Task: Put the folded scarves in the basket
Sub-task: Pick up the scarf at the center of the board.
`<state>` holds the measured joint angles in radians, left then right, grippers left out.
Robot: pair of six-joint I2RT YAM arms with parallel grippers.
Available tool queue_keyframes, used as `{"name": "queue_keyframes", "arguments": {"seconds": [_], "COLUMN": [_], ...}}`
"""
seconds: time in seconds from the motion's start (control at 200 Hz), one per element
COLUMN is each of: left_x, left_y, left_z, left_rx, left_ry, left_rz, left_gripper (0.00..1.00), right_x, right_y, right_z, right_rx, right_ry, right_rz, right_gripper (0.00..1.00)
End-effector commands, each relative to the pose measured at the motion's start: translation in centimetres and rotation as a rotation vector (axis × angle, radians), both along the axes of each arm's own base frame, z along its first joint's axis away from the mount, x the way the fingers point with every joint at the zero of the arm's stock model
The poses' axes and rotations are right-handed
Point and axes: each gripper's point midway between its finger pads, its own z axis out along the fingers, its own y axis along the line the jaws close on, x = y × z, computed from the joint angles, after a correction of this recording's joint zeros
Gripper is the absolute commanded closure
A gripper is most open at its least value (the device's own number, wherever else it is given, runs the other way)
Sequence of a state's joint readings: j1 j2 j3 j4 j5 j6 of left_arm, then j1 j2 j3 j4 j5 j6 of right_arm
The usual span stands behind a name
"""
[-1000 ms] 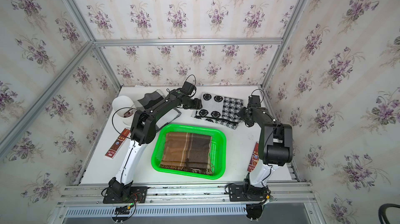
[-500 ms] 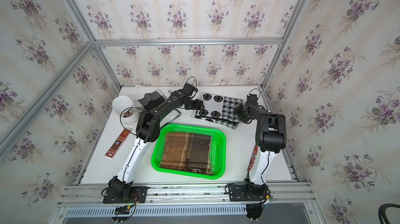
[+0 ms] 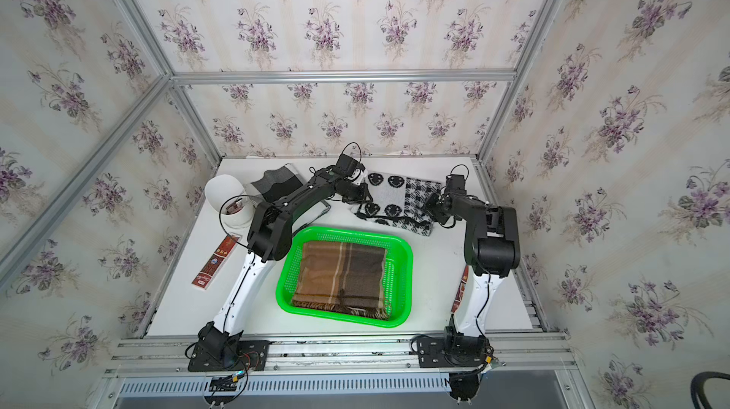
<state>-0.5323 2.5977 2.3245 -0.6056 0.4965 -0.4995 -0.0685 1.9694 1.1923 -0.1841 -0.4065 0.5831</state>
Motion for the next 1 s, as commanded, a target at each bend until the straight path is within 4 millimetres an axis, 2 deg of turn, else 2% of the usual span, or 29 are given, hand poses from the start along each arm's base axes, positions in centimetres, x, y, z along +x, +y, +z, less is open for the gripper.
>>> {"name": "queue_keyframes", "arguments": {"seconds": [0.0, 0.025, 0.37, 0.614, 0.759, 0.864, 0.994], "left_x": [0.7, 0.7, 0.7, 0.7, 0.3, -0.6, -3.1], "left_y": [-0.8, -0.8, -0.9, -0.2, 0.9, 2.3, 4.6], "left_z": [2.5, 2.9, 8.4, 12.7, 15.3, 17.2, 19.1], "left_rx": [-0.057, -0.06, -0.123, -0.139, -0.132, -0.111, -0.068], "left_ry": [-0.036, -0.04, -0.095, -0.157, -0.18, -0.181, -0.17], "left_rz": [0.019, 0.022, 0.04, 0.059, 0.08, 0.1, 0.123], "left_gripper": [0.98, 1.0, 1.0, 1.0, 1.0, 1.0, 1.0], "right_x": [-0.3, -0.2, -0.2, -0.1, -0.1, -0.7, -3.1], "right_y": [0.3, 0.4, 1.3, 1.4, 2.0, 3.2, 6.1], "right_z": [1.0, 1.5, 7.1, 11.7, 14.9, 17.0, 18.6], "right_rx": [-0.013, -0.022, -0.07, -0.074, -0.074, -0.063, -0.043], "right_ry": [0.001, -0.008, -0.109, -0.18, -0.22, -0.234, -0.231], "right_rz": [-0.009, -0.009, -0.02, -0.024, -0.015, 0.006, 0.047], "right_gripper": [0.97, 1.0, 1.0, 1.0, 1.0, 1.0, 1.0]}}
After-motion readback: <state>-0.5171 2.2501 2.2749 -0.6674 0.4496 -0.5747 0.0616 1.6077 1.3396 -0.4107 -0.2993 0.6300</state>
